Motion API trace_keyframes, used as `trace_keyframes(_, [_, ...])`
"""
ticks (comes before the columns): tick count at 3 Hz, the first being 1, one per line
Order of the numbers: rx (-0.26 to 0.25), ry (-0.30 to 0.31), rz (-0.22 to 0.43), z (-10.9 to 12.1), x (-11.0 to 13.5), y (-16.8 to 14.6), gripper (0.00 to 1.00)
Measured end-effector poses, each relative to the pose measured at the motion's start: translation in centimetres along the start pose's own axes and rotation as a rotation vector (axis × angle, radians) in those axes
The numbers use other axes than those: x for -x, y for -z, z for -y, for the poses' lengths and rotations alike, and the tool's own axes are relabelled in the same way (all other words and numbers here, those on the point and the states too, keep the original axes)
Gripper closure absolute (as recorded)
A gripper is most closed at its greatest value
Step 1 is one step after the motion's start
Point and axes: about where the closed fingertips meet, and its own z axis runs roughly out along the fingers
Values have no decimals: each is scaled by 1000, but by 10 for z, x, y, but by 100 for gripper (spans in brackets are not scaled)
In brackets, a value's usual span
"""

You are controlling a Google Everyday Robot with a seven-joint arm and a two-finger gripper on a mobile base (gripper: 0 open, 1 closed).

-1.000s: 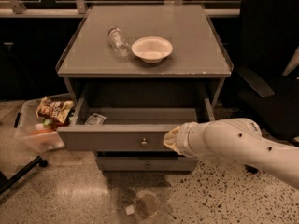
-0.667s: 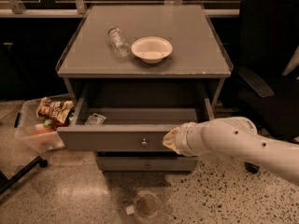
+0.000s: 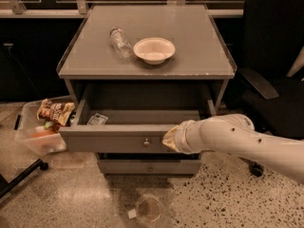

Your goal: Close top drawer

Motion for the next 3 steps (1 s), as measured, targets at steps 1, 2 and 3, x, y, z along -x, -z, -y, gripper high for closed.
trace_keyframes(1, [-10,8,7,9,7,-6,35])
trace_keyframes(2, [-9,19,17,18,16,-15,11])
trace_keyframes(3, [-10,31,45,20,29,-22,0])
